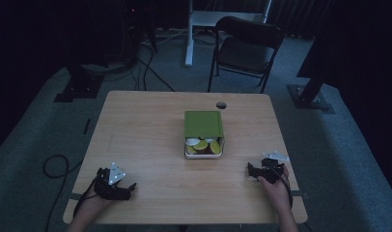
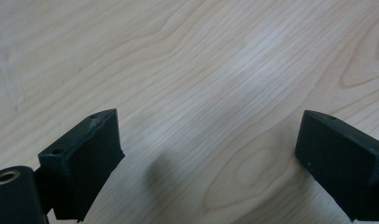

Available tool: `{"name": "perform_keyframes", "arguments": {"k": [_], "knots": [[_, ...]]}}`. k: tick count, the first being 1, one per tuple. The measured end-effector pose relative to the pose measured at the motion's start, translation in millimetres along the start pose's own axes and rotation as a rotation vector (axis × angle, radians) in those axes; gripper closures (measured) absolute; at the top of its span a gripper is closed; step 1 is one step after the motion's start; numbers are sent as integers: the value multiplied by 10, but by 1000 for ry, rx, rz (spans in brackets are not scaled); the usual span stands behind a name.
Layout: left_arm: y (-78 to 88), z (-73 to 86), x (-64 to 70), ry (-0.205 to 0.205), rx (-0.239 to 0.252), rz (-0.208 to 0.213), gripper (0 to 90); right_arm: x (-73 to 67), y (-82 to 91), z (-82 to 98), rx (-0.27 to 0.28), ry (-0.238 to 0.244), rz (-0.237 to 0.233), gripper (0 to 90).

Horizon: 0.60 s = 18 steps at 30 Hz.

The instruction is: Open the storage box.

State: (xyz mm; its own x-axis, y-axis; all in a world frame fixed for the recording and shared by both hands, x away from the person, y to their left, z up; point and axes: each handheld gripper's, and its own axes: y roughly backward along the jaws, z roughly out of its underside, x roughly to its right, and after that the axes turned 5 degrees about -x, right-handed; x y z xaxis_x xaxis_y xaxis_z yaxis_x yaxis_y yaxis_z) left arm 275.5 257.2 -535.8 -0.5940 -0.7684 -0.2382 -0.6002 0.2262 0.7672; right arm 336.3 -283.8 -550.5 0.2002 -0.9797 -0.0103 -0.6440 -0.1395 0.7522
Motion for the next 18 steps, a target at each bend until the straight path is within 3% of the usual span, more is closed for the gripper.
{"name": "perform_keyframes", "arguments": {"k": [13, 18], "knots": [[11, -231, 152, -106, 4, -5, 71, 0, -1, -1, -1, -1, -1, 108], [3, -314, 194, -124, 9, 2, 71, 2, -2, -2, -1, 0, -1, 109]]}}
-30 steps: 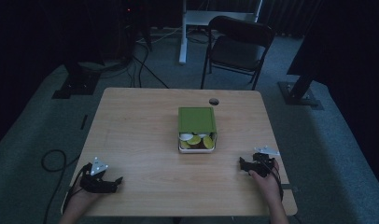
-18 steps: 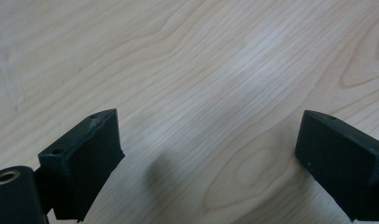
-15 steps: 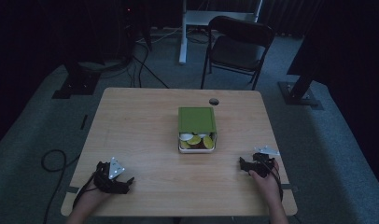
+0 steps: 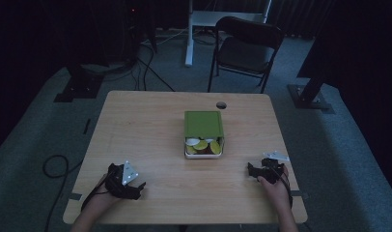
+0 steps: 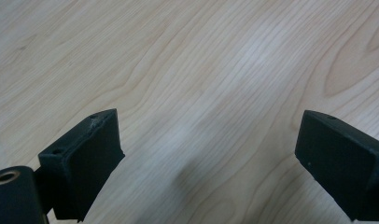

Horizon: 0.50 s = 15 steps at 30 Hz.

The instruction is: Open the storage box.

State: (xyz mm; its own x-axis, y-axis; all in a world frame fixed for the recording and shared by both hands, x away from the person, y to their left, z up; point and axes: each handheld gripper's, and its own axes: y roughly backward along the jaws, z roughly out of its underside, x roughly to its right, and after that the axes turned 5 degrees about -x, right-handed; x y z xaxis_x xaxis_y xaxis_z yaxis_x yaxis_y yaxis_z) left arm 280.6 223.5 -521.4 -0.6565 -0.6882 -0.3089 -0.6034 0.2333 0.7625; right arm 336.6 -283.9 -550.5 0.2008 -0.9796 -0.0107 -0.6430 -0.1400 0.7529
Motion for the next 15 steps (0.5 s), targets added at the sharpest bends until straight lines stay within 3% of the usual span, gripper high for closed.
{"name": "perform_keyframes", "arguments": {"k": [6, 15], "knots": [[6, -163, 107, -83, -2, -13, 71, 0, 0, 0, 0, 0, 0, 109], [2, -372, 266, -161, 10, 1, 72, 0, -1, 0, 1, 0, 0, 109]]}}
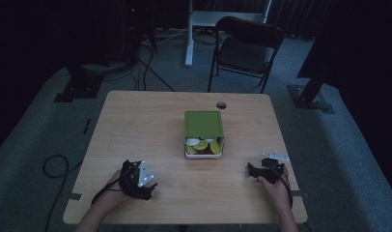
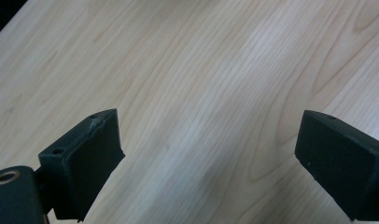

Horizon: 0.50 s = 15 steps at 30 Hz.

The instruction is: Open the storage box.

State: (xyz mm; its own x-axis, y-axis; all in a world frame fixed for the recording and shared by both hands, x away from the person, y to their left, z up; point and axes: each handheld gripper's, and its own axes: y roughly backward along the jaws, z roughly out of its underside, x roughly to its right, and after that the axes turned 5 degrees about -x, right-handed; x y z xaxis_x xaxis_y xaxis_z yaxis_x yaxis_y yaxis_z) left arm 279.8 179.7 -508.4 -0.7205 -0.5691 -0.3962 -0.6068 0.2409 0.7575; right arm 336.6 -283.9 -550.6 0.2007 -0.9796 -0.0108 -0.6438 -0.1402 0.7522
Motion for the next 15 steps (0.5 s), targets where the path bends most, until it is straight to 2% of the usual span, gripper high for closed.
{"name": "perform_keyframes", "arguments": {"k": [4, 6, 15], "knots": [[-5, -102, 53, -38, 7, 1, 73, 1, 0, 0, 0, 1, 0, 109], [-4, -158, 86, -59, 20, -2, 119, 1, 0, 0, 0, 1, 0, 108], [-30, -372, 194, -138, 23, -24, 119, 1, 0, 0, 0, 0, 0, 109]]}}
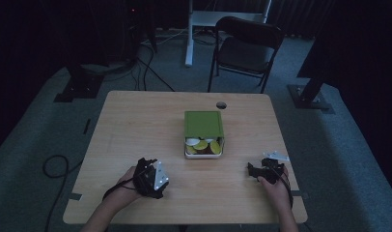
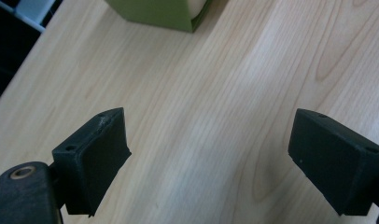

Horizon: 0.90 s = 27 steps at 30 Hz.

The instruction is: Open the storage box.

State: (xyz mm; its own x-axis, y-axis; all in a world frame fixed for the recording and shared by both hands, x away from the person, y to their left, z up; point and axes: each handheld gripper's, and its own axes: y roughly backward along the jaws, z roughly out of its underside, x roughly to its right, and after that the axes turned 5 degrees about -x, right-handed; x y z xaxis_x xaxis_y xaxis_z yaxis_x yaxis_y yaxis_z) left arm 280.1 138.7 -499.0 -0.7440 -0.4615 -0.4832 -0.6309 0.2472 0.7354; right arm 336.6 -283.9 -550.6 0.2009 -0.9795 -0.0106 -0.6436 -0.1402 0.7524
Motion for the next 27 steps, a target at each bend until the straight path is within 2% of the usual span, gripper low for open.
{"name": "perform_keyframes", "arguments": {"k": [4, 9, 13, 17, 20, 25, 27], "knots": [[-23, -84, 24, -27, -5, 14, 118, 0, 0, 0, 0, 0, 0, 108], [-43, -195, 72, -69, -17, 13, 117, 0, 0, 0, 0, 0, 0, 108], [-43, -292, 107, -110, -9, -23, 108, 0, 0, 0, 0, 0, 0, 109], [-46, -397, 133, -132, 10, -38, 108, 0, 0, 0, 0, 0, 0, 108], [-54, -469, 163, -164, 19, -62, 109, 0, 0, 0, 0, 0, 0, 108], [-82, -598, 234, -234, 36, -140, 109, 0, 0, 0, 0, 0, 0, 108], [-95, -650, 264, -260, 44, -158, 109, 0, 0, 0, 0, 0, 0, 108]]}}
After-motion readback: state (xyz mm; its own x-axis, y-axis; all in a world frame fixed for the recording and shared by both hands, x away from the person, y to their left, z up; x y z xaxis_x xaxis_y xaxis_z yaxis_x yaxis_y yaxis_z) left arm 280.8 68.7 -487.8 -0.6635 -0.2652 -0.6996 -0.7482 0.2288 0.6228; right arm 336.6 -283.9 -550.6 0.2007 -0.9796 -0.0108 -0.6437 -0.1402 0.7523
